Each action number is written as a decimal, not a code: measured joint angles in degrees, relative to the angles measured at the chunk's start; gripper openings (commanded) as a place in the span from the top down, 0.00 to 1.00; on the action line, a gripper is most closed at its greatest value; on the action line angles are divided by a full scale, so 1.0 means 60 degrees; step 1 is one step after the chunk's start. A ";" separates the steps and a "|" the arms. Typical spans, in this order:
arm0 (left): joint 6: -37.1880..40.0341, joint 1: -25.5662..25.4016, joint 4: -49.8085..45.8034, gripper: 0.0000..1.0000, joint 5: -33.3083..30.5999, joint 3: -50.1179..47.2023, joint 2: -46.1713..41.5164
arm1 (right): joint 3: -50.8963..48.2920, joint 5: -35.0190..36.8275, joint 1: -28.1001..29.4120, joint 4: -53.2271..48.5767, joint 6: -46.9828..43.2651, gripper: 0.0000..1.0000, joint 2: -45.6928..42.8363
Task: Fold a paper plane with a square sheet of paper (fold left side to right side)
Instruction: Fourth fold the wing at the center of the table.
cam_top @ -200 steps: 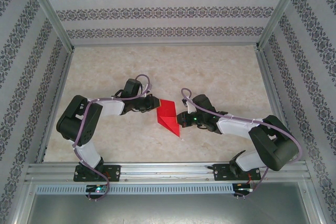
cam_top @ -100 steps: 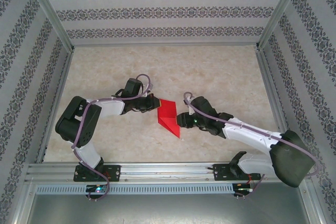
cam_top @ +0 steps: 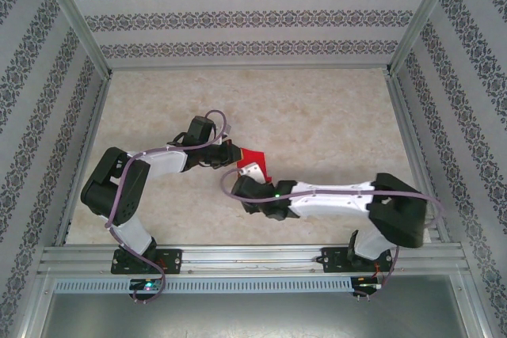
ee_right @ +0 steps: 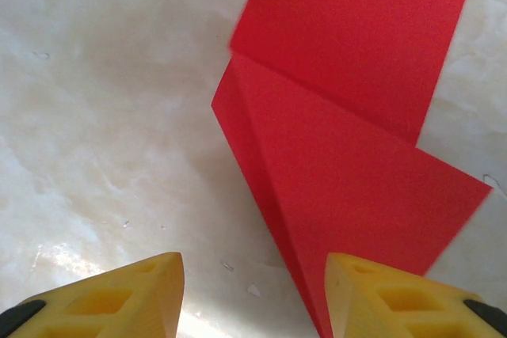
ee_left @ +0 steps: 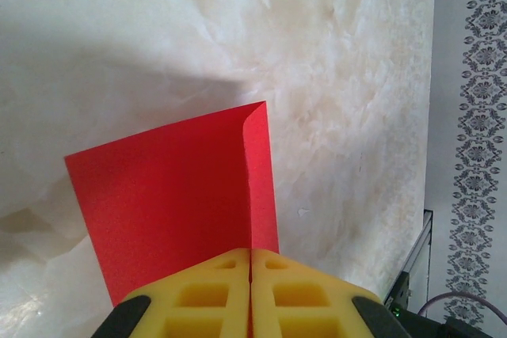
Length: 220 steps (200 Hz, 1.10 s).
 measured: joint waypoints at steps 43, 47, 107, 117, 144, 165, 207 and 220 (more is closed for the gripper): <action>0.0000 -0.0047 -0.0073 0.93 -0.0007 0.0018 -0.0007 | 0.0765 0.1042 0.0350 -0.0772 0.0412 0.49 0.1198; 0.0000 -0.0055 -0.0080 0.93 -0.0011 0.0018 -0.0007 | 0.0772 0.1122 0.0353 -0.0823 0.0448 0.49 0.1235; 0.0000 -0.0062 -0.0171 0.93 -0.0036 0.0029 -0.0007 | 0.0780 0.1774 0.0353 -0.1304 0.0750 0.53 0.1555; 0.0000 -0.0062 -0.0171 0.93 -0.0036 0.0029 -0.0007 | 0.0783 0.1829 0.0353 -0.1333 0.0801 0.54 0.1599; 0.0000 -0.0062 -0.0186 0.93 -0.0036 0.0036 -0.0007 | 0.0860 0.1858 0.0353 -0.1410 0.0892 0.58 0.1774; 0.0000 -0.0062 -0.0204 0.93 -0.0036 0.0055 -0.0007 | 0.0911 0.1858 0.0353 -0.1432 0.0907 0.63 0.1872; 0.0004 -0.0062 -0.0204 0.93 -0.0040 0.0073 -0.0007 | 0.0922 0.1858 0.0353 -0.1483 0.0900 0.73 0.1894; 0.0004 -0.0062 -0.0204 0.93 -0.0040 0.0073 -0.0007 | 0.0936 0.1854 0.0353 -0.1494 0.0896 0.77 0.1920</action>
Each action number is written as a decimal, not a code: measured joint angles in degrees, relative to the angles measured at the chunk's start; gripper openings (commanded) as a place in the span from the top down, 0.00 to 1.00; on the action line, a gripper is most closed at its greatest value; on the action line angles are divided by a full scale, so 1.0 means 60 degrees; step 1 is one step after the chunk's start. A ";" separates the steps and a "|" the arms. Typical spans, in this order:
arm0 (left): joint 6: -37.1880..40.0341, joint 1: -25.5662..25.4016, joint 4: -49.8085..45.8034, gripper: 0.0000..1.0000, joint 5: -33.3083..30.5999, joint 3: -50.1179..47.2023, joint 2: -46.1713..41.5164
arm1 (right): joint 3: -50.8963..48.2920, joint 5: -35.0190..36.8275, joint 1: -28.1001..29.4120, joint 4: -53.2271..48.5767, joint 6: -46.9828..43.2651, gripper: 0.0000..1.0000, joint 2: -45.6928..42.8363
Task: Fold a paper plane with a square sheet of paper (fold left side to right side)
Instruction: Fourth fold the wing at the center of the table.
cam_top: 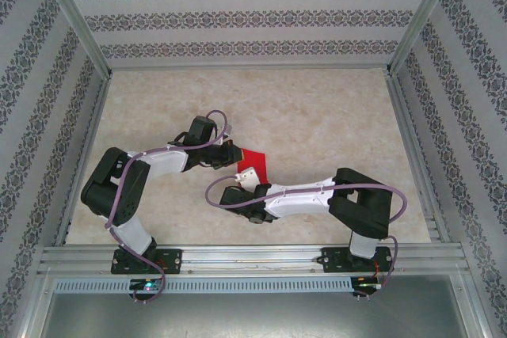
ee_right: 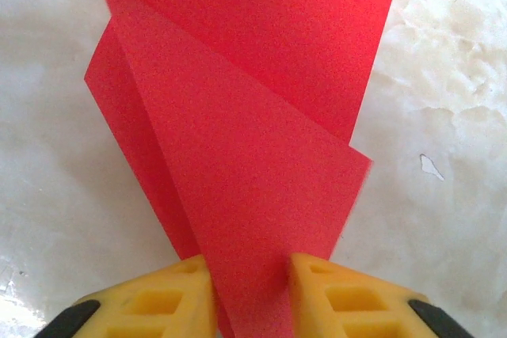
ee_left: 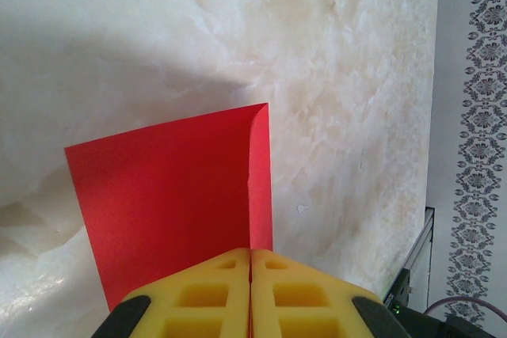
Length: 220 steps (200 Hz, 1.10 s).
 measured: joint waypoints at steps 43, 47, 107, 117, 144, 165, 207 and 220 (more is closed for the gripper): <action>0.0047 0.0000 0.0000 0.86 -0.0033 0.0000 0.0000 | 0.0138 0.0000 0.0000 -0.0058 -0.0011 0.88 0.0200; 0.0062 0.0000 -0.0004 0.85 -0.0036 0.0000 0.0000 | 0.0142 -0.0004 0.0000 -0.0062 0.0000 0.89 0.0208; 0.0382 0.0270 -0.0361 0.65 -0.0306 -0.0102 -0.0412 | 0.0149 -0.0033 0.0000 -0.0091 0.0004 0.99 0.0229; 0.0510 0.0514 -0.0503 0.63 -0.0317 -0.0160 -0.0685 | 0.0146 -0.0073 -0.0007 -0.0084 0.0000 0.99 0.0222; 0.0874 0.1370 -0.1027 0.60 -0.0317 -0.0259 -0.1534 | -0.0058 -0.0386 -0.0135 0.0095 -0.0120 0.99 0.0022; 0.1126 0.2004 -0.1359 0.59 -0.0178 -0.0364 -0.2106 | -0.0441 -0.0914 -0.0353 0.0495 -0.0401 0.99 -0.0404; 0.1792 0.2368 -0.2317 0.59 0.0160 -0.0382 -0.2634 | -0.1694 -0.2714 -0.1166 0.1891 -0.1005 0.99 -0.1537; 0.1938 0.2368 -0.2524 0.59 0.0346 -0.0390 -0.2667 | -0.2029 -0.3370 -0.1472 0.2324 -0.1177 0.99 -0.1752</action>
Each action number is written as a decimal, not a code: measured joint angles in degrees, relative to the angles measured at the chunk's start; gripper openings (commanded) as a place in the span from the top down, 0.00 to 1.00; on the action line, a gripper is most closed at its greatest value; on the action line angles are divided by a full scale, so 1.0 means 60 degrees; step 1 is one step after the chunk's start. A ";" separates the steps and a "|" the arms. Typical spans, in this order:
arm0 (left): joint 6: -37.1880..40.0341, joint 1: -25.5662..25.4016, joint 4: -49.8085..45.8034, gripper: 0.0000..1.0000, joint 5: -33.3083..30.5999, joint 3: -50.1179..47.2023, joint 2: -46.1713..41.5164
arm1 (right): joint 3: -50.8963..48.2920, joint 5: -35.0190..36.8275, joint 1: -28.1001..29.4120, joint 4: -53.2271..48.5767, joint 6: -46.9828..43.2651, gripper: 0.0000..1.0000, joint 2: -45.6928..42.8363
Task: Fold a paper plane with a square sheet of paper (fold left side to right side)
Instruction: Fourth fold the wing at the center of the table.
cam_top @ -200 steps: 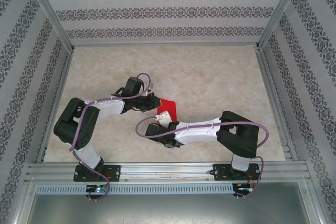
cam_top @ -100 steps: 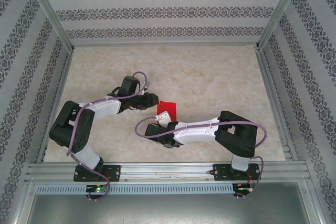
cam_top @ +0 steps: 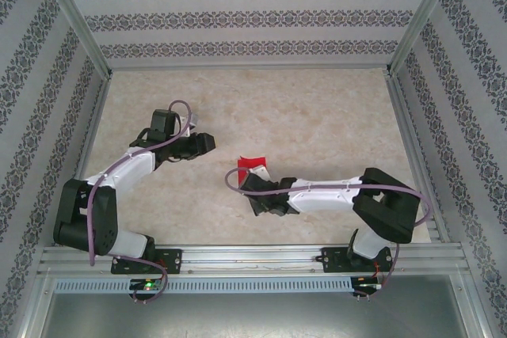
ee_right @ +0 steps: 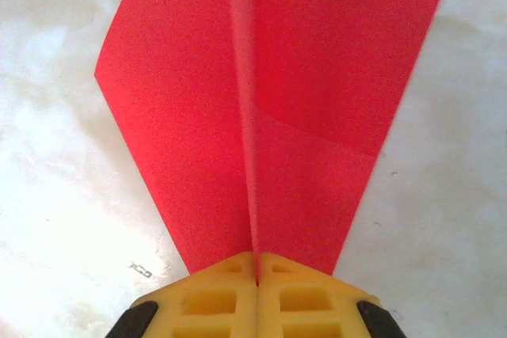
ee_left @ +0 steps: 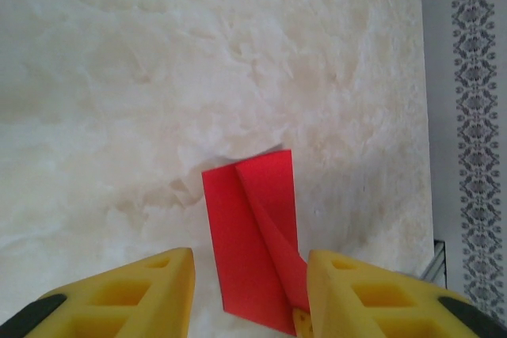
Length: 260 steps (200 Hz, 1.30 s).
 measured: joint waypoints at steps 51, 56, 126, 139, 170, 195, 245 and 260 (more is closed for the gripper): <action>0.0160 -0.0200 -0.0076 0.56 0.0681 -0.0426 -0.0015 | -0.1282 -0.2379 -0.1151 0.1738 -0.0306 0.99 -0.0718; 0.0168 -0.0277 -0.0091 0.56 0.0718 -0.0448 -0.0015 | -0.1432 -0.2612 -0.1264 0.1945 -0.0302 0.99 -0.0787; 0.0087 -0.1978 -0.0004 0.54 0.0528 -0.0459 0.0372 | -0.2626 -0.5300 -0.2648 0.3810 -0.0240 0.98 -0.1078; -0.0040 -0.2313 0.0138 0.54 0.0397 -0.0466 0.0583 | -0.2747 -0.5606 -0.2830 0.3974 -0.0215 0.98 -0.1082; -0.0372 -0.2969 0.0579 0.54 0.0124 -0.0470 0.1242 | -0.2914 -0.6043 -0.3096 0.4215 -0.0182 0.97 -0.1086; -0.0586 -0.3279 0.0841 0.54 -0.0058 -0.0463 0.1723 | -0.2951 -0.6218 -0.3166 0.4295 -0.0178 0.97 -0.1086; -0.0918 -0.3650 0.1341 0.54 -0.0208 -0.0193 0.2586 | -0.2954 -0.6404 -0.3162 0.4353 -0.0178 0.97 -0.1067; -0.0987 -0.3716 0.1483 0.54 -0.0262 -0.0091 0.2765 | -0.2954 -0.6426 -0.3166 0.4386 -0.0182 0.97 -0.1013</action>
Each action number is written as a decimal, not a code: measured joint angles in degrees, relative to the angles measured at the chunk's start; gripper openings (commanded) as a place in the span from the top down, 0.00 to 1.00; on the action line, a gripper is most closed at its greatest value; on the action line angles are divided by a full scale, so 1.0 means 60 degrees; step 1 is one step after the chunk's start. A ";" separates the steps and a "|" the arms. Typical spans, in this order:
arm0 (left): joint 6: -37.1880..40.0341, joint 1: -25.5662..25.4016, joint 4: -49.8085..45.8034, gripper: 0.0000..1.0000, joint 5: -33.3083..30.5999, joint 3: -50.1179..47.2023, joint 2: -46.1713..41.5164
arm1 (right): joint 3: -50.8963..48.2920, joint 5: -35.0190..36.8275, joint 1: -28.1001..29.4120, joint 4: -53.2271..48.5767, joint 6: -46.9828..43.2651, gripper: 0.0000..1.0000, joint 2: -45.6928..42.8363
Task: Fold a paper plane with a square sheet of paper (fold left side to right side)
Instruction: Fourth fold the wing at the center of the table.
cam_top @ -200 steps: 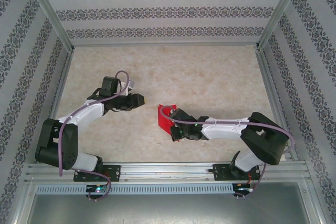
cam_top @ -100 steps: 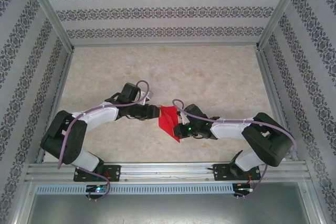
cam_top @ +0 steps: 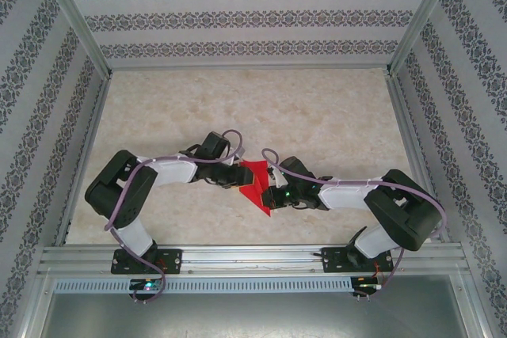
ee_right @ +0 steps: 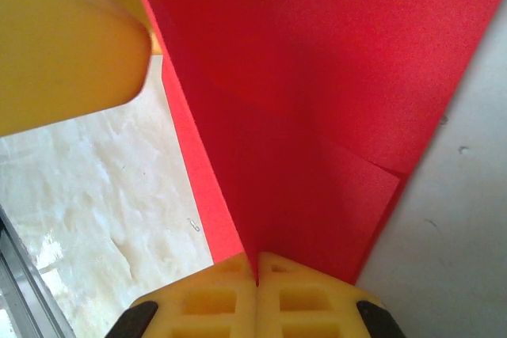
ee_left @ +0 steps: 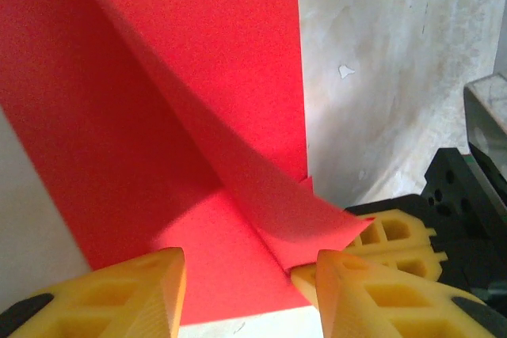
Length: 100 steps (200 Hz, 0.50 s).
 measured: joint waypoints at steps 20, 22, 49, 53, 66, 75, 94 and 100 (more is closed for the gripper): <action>-0.0066 -0.0044 0.0069 0.54 -0.0069 0.0138 0.0109 | 0.0000 -0.0036 0.0000 0.0040 0.0000 0.96 0.0066; -0.0069 -0.0044 0.0069 0.54 -0.0084 0.0157 0.0120 | 0.0000 -0.0040 0.0000 0.0044 0.0000 0.96 0.0069; -0.0138 -0.0044 0.0055 0.54 -0.0262 0.0361 0.0262 | 0.0000 -0.0095 0.0000 0.0135 0.0000 0.94 0.0131; -0.0142 -0.0044 0.0058 0.54 -0.0291 0.0386 0.0299 | 0.0000 -0.0106 0.0000 0.0142 0.0000 0.94 0.0135; -0.0171 -0.0044 0.0051 0.54 -0.0372 0.0492 0.0444 | 0.0004 -0.0135 0.0000 0.0175 0.0000 0.93 0.0164; -0.0171 -0.0044 0.0040 0.54 -0.0419 0.0554 0.0557 | 0.0000 -0.0149 0.0000 0.0186 -0.0004 0.92 0.0175; -0.0175 -0.0047 -0.0033 0.54 -0.0532 0.0663 0.0685 | 0.0004 -0.0153 0.0000 0.0200 0.0000 0.88 0.0182; -0.0175 -0.0047 -0.0055 0.54 -0.0550 0.0699 0.0707 | 0.0000 -0.0171 0.0000 0.0211 0.0000 0.87 0.0182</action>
